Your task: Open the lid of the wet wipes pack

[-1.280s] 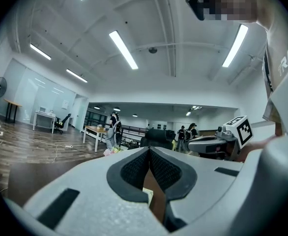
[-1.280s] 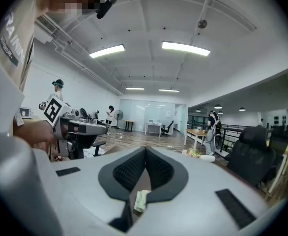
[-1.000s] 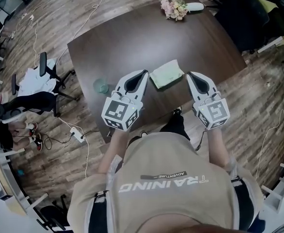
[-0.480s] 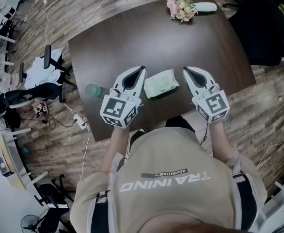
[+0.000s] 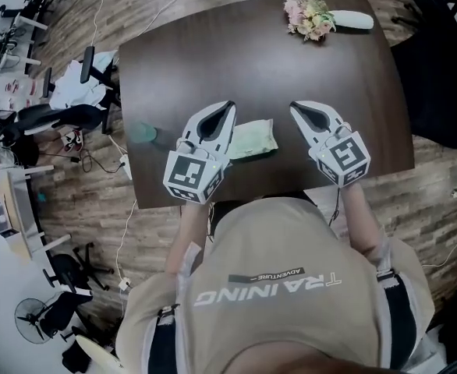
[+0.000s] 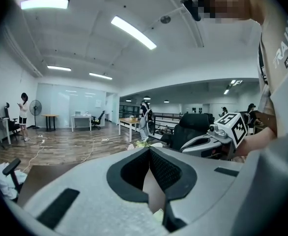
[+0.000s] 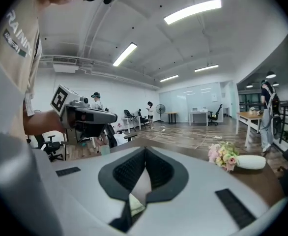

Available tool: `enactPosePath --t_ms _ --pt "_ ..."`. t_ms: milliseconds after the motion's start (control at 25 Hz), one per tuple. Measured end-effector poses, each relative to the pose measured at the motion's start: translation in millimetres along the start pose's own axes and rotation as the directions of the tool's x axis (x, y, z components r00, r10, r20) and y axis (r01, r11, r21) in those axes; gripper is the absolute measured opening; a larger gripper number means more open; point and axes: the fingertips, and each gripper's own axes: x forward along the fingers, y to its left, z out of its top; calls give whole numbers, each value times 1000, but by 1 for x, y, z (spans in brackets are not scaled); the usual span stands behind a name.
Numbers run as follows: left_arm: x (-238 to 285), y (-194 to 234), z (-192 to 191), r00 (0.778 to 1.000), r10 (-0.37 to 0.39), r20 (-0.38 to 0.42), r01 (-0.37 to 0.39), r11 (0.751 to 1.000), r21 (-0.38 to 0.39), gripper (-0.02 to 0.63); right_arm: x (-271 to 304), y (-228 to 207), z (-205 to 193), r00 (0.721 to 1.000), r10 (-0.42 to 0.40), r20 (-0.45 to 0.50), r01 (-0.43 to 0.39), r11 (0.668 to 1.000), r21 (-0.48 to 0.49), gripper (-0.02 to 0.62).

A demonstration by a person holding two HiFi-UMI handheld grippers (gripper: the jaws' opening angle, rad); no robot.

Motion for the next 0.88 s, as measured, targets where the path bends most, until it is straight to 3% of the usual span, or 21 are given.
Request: enactPosePath --t_ms 120,240,440,640,880 --pt "6 -5 -3 999 20 -26 -20 1000 12 9 7 -6 -7 998 54 -33 -54 999 5 14" --pt "9 -5 -4 996 63 -64 -59 996 71 9 15 -4 -12 993 109 -41 -108 994 26 14" --pt "6 -10 -4 995 55 -87 -48 995 84 9 32 7 -16 983 175 -45 -174 984 29 14" --pt "-11 -4 -5 996 39 -84 -30 993 114 9 45 26 -11 985 169 -41 -168 986 13 14" --pt "-42 0 1 999 26 -25 -22 992 122 9 28 59 -5 991 119 -60 -119 993 9 14"
